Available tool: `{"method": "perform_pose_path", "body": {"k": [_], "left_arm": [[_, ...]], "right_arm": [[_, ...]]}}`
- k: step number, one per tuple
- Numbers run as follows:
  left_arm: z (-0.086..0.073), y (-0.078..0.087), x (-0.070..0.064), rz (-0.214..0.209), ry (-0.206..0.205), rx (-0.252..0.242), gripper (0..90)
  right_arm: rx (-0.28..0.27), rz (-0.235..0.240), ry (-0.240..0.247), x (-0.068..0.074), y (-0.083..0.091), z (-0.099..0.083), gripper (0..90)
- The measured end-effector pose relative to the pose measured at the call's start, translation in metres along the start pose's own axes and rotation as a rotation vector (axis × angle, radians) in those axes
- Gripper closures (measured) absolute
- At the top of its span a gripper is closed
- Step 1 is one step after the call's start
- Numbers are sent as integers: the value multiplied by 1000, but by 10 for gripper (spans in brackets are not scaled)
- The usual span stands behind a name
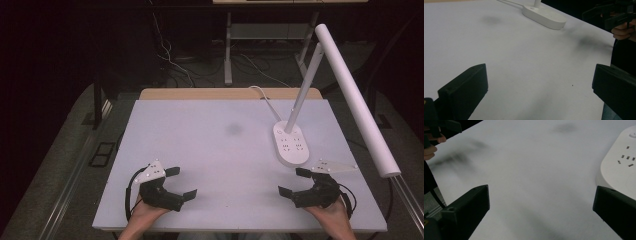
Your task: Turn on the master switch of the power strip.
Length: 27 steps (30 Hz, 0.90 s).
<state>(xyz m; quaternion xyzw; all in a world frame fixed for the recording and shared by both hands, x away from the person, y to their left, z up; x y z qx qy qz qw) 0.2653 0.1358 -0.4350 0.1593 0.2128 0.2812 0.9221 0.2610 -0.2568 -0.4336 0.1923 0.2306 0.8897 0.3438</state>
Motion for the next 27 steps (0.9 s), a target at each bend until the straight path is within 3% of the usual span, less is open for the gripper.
{"method": "perform_pose_path", "body": {"k": [22,27], "left_arm": [[-1,-1,2,5,7,10,0],[-2,1,4,13,10,10,0]], "right_arm": [[19,-6,-7,-1,-2,-2,4],[49,-8,4,1,-5,-2,4]]}}
Point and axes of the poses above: each handheld gripper's, and its own axes: y roughly backward along the jaws, z roughly out of its top, x roughly to its left, the point moved 4 cm from there along -y, roughly forward along the jaws, and after that the axes turned 5 degrees about y, right-handed, at the moved point
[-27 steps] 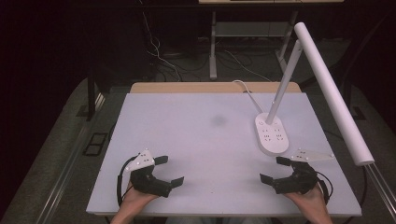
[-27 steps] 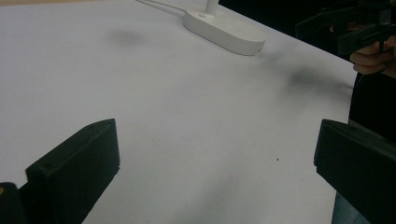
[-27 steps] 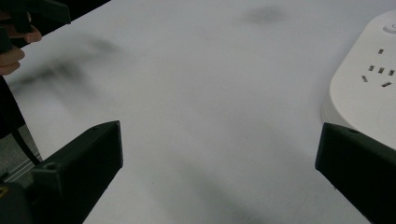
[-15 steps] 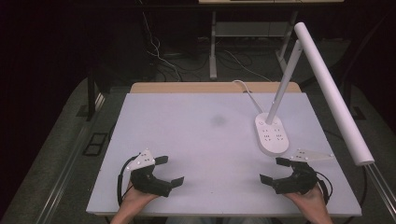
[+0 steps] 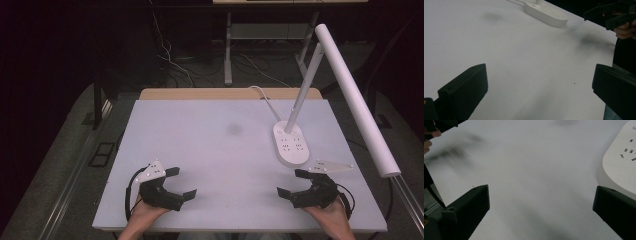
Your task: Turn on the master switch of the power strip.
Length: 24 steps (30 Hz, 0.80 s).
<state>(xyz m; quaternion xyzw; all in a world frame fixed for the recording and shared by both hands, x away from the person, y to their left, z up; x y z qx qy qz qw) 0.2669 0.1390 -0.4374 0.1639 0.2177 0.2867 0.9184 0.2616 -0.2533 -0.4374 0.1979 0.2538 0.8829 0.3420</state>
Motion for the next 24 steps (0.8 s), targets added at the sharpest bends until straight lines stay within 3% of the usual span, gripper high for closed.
{"method": "perform_pose_path", "body": {"k": [10,24], "left_arm": [[-1,2,2,16,13,-5,0],[-1,1,3,23,12,-5,0]], "right_arm": [[40,-5,15,1,0,3,4],[43,-18,17,-8,7,15,4]]}}
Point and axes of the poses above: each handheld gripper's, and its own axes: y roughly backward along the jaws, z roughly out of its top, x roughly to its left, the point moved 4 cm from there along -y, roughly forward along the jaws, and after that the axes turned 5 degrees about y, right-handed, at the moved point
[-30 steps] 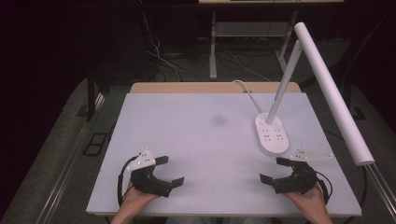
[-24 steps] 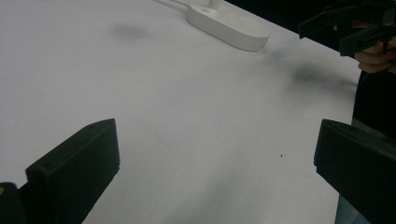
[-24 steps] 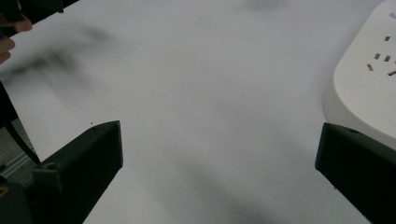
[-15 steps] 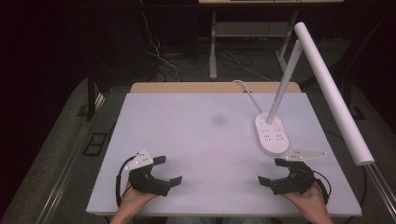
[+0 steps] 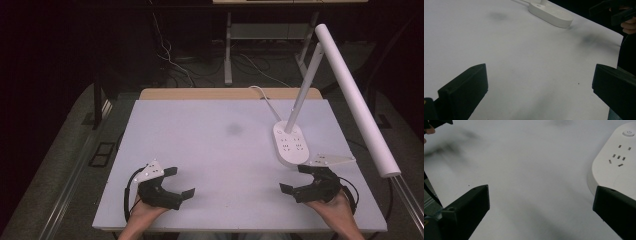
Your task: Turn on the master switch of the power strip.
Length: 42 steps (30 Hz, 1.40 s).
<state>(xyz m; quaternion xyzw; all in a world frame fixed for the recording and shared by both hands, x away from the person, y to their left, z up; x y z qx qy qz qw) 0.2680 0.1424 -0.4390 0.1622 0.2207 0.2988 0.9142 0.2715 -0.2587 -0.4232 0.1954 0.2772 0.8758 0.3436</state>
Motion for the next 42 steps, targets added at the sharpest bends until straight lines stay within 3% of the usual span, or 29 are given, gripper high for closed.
{"method": "perform_pose_path", "body": {"k": [19,42], "left_arm": [[-1,-1,1,-1,9,9,0],[-1,0,4,7,9,11,0]], "right_arm": [[46,-2,33,-9,-3,26,4],[105,-39,90,-20,-22,59,4]]}}
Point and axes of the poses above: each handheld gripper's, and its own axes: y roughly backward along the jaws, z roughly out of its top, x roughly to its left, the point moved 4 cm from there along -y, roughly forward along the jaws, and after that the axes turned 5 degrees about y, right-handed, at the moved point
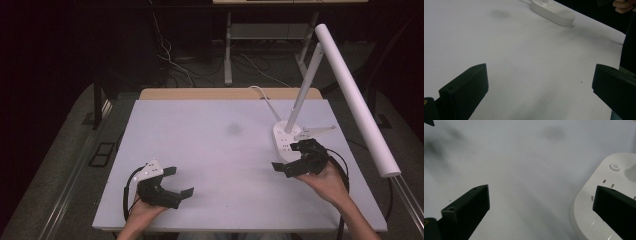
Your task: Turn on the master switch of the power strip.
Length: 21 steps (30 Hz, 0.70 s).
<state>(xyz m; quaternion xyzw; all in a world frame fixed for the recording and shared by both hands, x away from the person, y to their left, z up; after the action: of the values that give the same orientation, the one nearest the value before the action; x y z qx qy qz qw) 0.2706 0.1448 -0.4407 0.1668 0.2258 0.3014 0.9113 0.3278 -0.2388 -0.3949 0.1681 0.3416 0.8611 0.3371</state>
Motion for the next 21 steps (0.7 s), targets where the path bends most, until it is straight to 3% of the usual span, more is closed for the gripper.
{"method": "perform_pose_path", "body": {"k": [21], "left_arm": [[-1,-3,-2,-8,-7,14,0]], "right_arm": [[69,-43,26,-17,-14,21,4]]}}
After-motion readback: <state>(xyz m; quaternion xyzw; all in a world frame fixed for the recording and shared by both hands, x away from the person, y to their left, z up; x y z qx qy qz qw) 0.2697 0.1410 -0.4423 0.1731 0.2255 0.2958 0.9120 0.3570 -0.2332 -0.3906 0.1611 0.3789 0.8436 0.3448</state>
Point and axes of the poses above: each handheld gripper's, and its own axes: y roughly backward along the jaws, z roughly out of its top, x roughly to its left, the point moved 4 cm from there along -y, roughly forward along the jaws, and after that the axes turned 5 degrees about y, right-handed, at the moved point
